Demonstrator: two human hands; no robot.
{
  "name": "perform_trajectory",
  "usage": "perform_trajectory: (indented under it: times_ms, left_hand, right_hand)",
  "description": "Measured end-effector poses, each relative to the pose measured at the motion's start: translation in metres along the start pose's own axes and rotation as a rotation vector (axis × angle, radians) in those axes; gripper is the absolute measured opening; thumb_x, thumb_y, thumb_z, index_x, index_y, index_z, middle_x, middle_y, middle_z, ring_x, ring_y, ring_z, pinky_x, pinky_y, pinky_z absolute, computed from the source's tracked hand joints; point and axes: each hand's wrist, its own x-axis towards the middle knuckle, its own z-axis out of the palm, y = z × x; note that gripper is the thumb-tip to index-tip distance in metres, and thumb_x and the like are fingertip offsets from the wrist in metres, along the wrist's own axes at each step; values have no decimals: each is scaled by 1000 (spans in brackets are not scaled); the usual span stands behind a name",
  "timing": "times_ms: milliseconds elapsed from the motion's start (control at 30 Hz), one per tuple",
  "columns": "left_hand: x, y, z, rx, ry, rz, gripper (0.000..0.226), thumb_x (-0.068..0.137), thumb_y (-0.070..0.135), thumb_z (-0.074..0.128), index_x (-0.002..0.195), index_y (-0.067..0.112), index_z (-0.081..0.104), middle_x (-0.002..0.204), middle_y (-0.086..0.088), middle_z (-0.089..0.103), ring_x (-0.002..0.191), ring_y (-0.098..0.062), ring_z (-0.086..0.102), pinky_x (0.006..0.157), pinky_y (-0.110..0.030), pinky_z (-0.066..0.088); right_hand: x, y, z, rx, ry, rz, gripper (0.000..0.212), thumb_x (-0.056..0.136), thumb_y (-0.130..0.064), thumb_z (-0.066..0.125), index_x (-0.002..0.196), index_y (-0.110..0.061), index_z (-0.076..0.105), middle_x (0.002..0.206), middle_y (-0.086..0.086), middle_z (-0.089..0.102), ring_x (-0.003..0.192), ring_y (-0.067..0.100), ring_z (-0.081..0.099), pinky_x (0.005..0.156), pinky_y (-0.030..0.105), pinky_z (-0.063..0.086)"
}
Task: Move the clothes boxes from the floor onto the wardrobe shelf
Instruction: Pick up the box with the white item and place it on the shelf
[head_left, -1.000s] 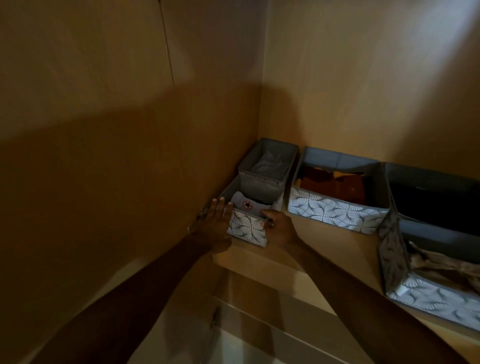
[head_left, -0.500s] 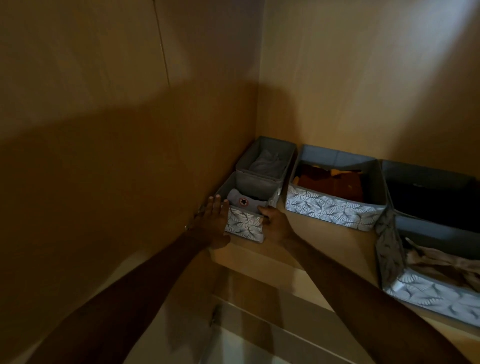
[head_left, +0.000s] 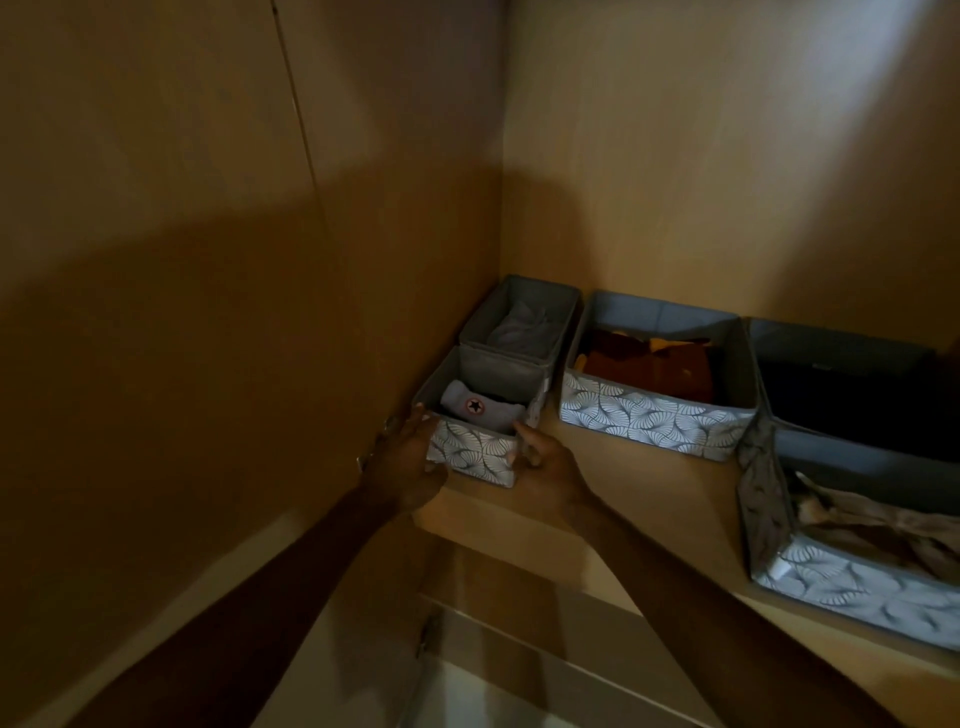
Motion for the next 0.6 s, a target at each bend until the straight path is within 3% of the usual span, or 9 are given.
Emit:
perform_trajectory:
  times_ms: [67,167,300,400,467,600]
  left_hand:
    - [-13,2,9,-204,78,-31,64,82,38,61,142,24,43,144,-3,46,129,-26,47,104,-45,43]
    - [-41,20,27,-572,109,-132,43,88,17,66,130,17,56,130,0,56,122,-17,51,96,-36,49]
    - [-81,44,55,-964,144,-298,27,85,2,67,112,7,64,112,-6,65,110,-25,61,88,-26,49]
    - [-114,61,75,-1058,156,-377,22,84,2,68,105,6,66,99,-1,69,96,-17,64,73,-9,49]
    - [-135,70,86,-1065,139,-422,17,87,0,64,98,12,68,96,4,69,87,-7,64,69,-8,48]
    - [-181,81,116,-1028,118,-508,18,88,-4,62,105,-2,67,101,-7,67,83,-2,62,67,-6,47]
  right_hand:
    - [-14,1,-3,81,61,2,38,89,-12,62,126,-14,58,113,-5,64,105,9,60,82,17,45]
    - [-41,10,-11,203,106,30,33,89,-10,62,121,-19,62,108,-17,62,98,-7,55,78,5,44]
    - [-74,36,-19,251,152,100,41,87,-14,65,128,-16,59,121,-8,62,109,7,58,84,15,47]
    - [-102,63,-24,268,167,137,40,85,-14,69,124,-18,61,114,-1,67,103,13,62,84,22,49]
    - [-123,78,-26,277,171,176,39,85,-10,68,122,-17,62,109,2,68,99,12,63,84,23,51]
    - [-165,109,-21,308,67,275,40,87,-13,66,126,-16,59,111,-1,66,101,4,60,72,5,48]
